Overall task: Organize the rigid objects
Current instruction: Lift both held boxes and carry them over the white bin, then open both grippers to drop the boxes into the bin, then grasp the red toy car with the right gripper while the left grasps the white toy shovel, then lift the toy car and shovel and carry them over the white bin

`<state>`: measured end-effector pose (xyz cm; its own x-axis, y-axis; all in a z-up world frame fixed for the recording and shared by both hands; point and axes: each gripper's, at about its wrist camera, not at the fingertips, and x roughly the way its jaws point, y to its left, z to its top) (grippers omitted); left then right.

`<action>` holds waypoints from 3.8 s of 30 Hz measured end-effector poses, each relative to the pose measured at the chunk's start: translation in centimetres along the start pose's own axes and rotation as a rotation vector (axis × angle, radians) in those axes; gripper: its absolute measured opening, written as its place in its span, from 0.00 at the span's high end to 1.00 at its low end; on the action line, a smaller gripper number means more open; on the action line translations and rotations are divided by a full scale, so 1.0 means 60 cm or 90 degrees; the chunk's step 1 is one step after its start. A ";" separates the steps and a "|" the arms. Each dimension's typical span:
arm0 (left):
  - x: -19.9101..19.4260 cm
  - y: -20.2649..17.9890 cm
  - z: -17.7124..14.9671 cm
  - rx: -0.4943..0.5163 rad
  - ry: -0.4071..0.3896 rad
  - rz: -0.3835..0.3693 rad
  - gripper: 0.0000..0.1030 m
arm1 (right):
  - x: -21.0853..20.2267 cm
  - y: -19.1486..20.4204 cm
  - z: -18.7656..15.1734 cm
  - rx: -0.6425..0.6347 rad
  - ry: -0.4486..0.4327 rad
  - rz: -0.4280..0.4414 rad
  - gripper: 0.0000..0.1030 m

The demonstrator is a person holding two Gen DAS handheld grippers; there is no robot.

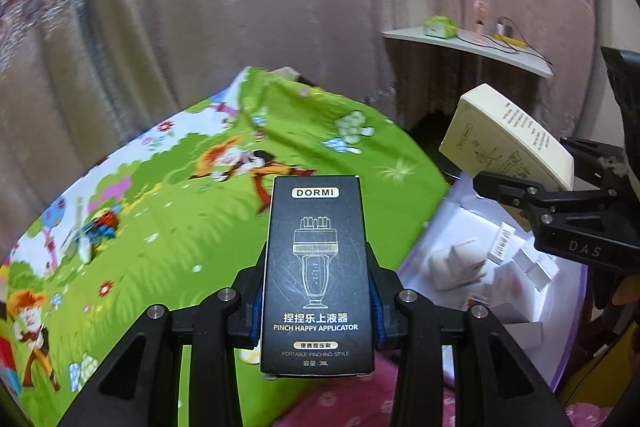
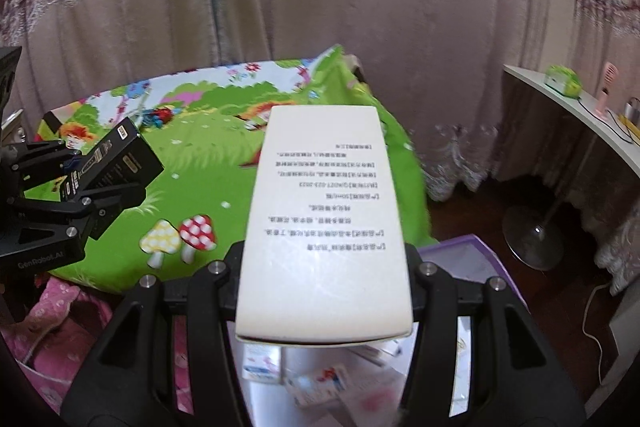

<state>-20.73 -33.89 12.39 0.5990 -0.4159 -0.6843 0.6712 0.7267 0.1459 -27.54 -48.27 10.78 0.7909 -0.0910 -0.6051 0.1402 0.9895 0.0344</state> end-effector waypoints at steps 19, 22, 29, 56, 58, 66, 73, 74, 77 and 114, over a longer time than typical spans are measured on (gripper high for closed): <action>0.098 -0.178 -0.013 0.098 0.078 -0.242 0.42 | -0.026 -0.132 -0.095 0.055 0.146 -0.163 0.41; 0.101 -0.154 -0.023 0.079 0.057 -0.214 0.34 | -0.027 -0.135 -0.090 0.061 0.147 -0.186 0.30; 0.119 0.021 -0.048 -0.039 0.036 -0.094 0.28 | 0.045 -0.011 -0.016 -0.027 0.126 -0.096 0.28; 0.104 0.604 -0.304 -0.491 0.079 0.228 0.16 | 0.707 0.654 0.287 -0.280 0.225 0.255 0.13; 0.094 0.604 -0.308 -0.494 0.077 0.226 0.16 | 0.717 0.655 0.293 -0.287 0.221 0.266 0.16; 0.131 0.632 -0.265 -0.469 0.102 0.217 0.16 | 0.592 0.557 0.213 -0.308 0.187 0.298 0.45; 0.274 0.726 -0.154 -0.456 0.119 0.229 0.16 | 0.471 0.477 0.119 -0.273 0.173 0.279 0.45; 0.301 0.740 -0.138 -0.465 0.128 0.227 0.16 | 0.463 0.472 0.112 -0.273 0.168 0.276 0.44; 0.350 0.755 -0.103 -0.446 0.155 0.260 0.16 | 0.453 0.466 0.103 -0.260 0.154 0.277 0.44; -0.077 0.542 -0.340 -0.503 0.023 0.301 0.33 | 0.315 0.552 0.082 -0.251 0.128 0.320 0.45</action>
<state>-10.58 2.78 5.72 0.7114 0.0268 -0.7023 -0.1413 0.9843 -0.1056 -4.99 -17.76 4.41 0.5710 0.3770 -0.7292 -0.4749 0.8763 0.0812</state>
